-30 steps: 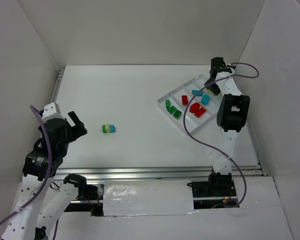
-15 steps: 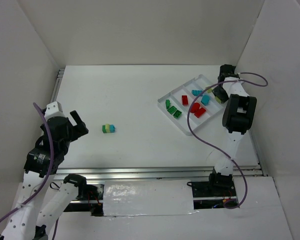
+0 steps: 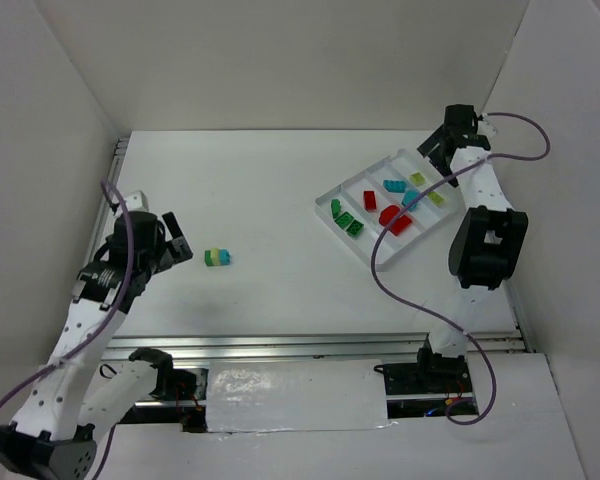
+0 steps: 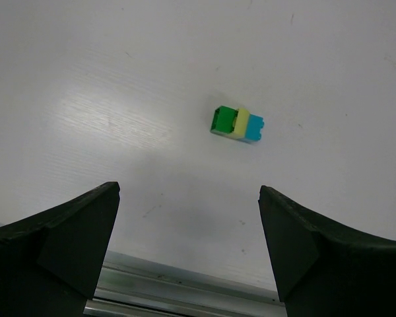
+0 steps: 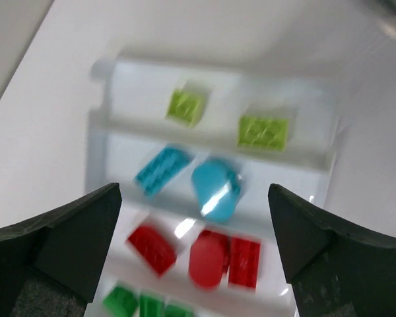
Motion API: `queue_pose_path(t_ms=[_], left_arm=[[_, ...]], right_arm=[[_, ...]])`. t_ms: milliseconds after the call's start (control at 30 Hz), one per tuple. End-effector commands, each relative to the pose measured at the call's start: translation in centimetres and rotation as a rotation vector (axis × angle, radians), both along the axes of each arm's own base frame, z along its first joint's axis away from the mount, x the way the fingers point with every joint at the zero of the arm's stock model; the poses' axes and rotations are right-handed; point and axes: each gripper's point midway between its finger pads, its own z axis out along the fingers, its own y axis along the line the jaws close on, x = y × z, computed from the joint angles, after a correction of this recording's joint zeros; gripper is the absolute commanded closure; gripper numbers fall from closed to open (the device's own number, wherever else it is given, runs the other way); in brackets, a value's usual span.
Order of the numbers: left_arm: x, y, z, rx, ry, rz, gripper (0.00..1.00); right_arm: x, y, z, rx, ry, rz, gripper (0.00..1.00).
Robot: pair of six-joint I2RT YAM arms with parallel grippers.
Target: Sort the legos into containers by color
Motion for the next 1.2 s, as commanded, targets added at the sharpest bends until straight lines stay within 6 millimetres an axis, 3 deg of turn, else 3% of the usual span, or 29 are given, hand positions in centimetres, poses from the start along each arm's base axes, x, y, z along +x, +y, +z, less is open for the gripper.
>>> queue_pose_path(t_ms=[0, 33, 67, 100, 133, 167, 200, 267, 300, 400, 467, 567, 667, 967, 1067, 1167], left_arm=[[3.2, -3.7, -0.9, -0.15, 0.007, -0.076, 0.0], [3.7, -4.6, -2.3, -0.185, 0.045, -0.097, 0.0], [4.2, -5.8, -3.1, -0.229, 0.072, -0.126, 0.0], [5.5, -6.5, -4.8, -0.252, 0.12, -0.112, 0.0], [6.2, -6.8, -5.7, -0.262, 0.148, -0.105, 0.01], [6.8, -7.3, -6.5, -0.276, 0.172, -0.108, 0.0], [7.5, -7.8, -8.6, -0.272, 0.238, -0.105, 0.0], [9.0, -8.6, -9.1, -0.258, 0.257, -0.116, 0.0], [9.6, -8.4, -10.8, -0.226, 0.31, -0.095, 0.01], [10.7, -8.0, -11.9, -0.175, 0.358, -0.058, 0.0], [10.9, -7.5, -12.3, -0.155, 0.365, -0.024, 0.0], [11.0, -7.3, -13.4, -0.147, 0.367, -0.014, 0.0], [11.1, -8.0, -15.7, -0.159, 0.414, -0.04, 0.0], [11.0, -9.1, -18.2, -0.201, 0.461, -0.063, 0.02], [10.8, -8.9, -19.0, -0.194, 0.477, -0.062, 0.1], [10.4, -9.1, -19.7, -0.199, 0.493, -0.074, 0.31]], right_arm=[[-1.8, 7.1, 6.5, -0.018, -0.141, 0.205, 0.0], [-2.5, 8.3, 6.6, -0.027, -0.145, 0.252, 0.0], [-3.9, 12.6, 4.9, -0.014, -0.11, 0.346, 0.0], [-5.2, 14.7, 6.5, 0.003, -0.15, 0.4, 0.0], [-6.2, 16.4, 6.4, 0.024, -0.154, 0.442, 0.0], [-8.1, 19.6, 4.2, 0.048, -0.126, 0.517, 0.0], [-9.5, 21.6, 5.6, 0.075, -0.178, 0.581, 0.0], [-12.2, 25.7, 3.6, 0.109, -0.172, 0.691, 0.0], [-13.2, 26.8, 3.8, 0.122, -0.176, 0.736, 0.0], [-16.0, 29.2, 1.7, 0.153, -0.1, 0.837, 0.0], [-17.2, 29.6, 0.5, 0.157, -0.069, 0.862, 0.0], [-18.6, 30.4, 0.3, 0.156, -0.074, 0.907, 0.0], [-19.6, 31.2, 0.3, 0.178, -0.076, 0.943, 0.0], [-20.8, 32.4, 0.0, 0.208, -0.08, 0.997, 0.0], [-21.1, 32.5, -0.7, 0.215, -0.066, 1.002, 0.0], [-21.2, 32.6, -1.2, 0.218, -0.058, 1.006, 0.0]])
